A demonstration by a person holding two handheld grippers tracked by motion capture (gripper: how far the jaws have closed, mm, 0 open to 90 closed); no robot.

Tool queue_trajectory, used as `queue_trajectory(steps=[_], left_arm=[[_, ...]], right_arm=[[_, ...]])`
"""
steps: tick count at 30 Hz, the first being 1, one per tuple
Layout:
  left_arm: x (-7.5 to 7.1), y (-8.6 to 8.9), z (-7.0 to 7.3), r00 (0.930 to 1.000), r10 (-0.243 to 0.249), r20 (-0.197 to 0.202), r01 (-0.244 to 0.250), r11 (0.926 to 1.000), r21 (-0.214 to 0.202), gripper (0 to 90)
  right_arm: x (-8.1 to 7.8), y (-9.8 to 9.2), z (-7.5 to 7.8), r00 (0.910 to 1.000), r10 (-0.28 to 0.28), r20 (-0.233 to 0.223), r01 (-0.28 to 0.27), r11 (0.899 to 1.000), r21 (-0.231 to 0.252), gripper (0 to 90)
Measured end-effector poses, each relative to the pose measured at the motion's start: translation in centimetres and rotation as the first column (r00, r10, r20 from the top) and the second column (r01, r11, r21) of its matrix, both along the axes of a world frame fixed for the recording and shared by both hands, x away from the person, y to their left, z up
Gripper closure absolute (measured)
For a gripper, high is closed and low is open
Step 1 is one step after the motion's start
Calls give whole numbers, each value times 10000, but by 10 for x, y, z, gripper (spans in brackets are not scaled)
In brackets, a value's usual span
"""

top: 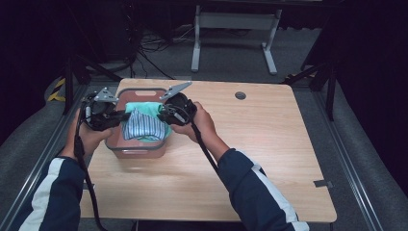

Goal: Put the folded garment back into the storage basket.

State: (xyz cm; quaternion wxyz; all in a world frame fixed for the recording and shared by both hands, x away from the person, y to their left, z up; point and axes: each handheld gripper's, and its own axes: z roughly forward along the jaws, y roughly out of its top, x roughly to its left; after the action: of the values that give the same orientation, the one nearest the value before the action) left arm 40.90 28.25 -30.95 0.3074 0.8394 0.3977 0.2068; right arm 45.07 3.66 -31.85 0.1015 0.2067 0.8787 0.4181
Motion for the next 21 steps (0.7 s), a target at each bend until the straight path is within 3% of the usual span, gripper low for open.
queue_trajectory(steps=[2, 9, 16, 21], left_arm=[[0, 5, -3, 9998, 140, -119, -138, 9998, 173, 841], [1, 24, -18, 9973, 660, -329, -663, 9978, -89, 841], [4, 29, -31, 9948, 997, -200, -998, 9950, -66, 840], [9, 26, -39, 9921, 1218, -283, -1207, 9920, 363, 839]], right_arm=[[2, 7, -3, 10000, 22, -59, -22, 10000, -43, 845], [7, 31, -17, 9997, 136, -214, -140, 9997, -189, 844], [12, 40, -27, 9994, -92, -332, 83, 9996, -271, 843], [15, 46, -34, 9988, -255, -411, 238, 9989, -408, 842]])
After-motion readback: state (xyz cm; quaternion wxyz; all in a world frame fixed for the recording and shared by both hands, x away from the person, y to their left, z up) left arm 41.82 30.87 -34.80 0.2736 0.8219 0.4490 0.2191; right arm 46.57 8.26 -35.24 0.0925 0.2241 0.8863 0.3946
